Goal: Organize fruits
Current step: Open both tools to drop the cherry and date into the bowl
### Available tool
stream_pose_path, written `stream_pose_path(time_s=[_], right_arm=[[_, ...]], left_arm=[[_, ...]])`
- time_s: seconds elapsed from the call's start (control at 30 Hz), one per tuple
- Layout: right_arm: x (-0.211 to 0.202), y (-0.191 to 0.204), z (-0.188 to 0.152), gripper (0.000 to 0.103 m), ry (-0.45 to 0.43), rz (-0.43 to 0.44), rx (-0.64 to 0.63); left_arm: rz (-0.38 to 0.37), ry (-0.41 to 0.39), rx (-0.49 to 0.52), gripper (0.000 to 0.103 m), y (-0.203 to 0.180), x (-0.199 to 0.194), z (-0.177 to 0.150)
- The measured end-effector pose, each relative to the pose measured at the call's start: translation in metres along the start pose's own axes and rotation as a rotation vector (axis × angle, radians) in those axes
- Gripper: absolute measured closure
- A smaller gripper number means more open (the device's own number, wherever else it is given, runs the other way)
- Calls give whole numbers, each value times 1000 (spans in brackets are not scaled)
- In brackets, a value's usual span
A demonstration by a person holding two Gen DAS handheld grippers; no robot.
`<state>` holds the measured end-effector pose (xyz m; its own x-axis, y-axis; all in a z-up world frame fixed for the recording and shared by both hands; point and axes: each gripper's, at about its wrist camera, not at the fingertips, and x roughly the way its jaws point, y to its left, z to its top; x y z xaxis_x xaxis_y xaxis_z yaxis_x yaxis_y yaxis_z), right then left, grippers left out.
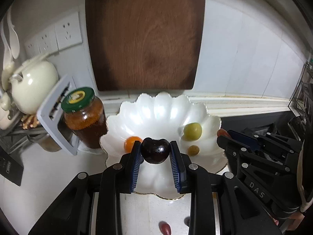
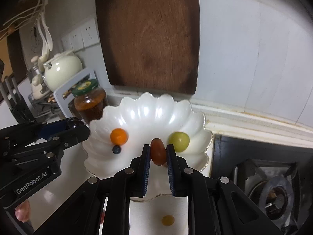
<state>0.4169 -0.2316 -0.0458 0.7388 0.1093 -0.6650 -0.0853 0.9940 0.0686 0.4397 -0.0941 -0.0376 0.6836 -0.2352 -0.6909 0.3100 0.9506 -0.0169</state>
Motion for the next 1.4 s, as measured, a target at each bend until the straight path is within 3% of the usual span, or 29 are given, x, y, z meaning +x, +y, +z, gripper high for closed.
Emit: stream_pose_path(time_s=[0.5, 0.83, 0.97, 1.03, 1.4], right_arm=[[48, 0, -5, 85, 132, 20, 9], [61, 0, -11, 85, 179, 12, 12], [62, 1, -11, 83, 182, 6, 11], [61, 0, -11, 67, 182, 4, 17], [28, -2, -9, 67, 112, -22, 34]], left_arm=[[17, 165, -15, 74, 10, 60, -12], [46, 212, 8, 72, 10, 78, -18], [59, 202, 16, 56, 11, 75, -17], [63, 192, 16, 55, 12, 72, -16], [106, 112, 27, 45, 10, 29, -15]])
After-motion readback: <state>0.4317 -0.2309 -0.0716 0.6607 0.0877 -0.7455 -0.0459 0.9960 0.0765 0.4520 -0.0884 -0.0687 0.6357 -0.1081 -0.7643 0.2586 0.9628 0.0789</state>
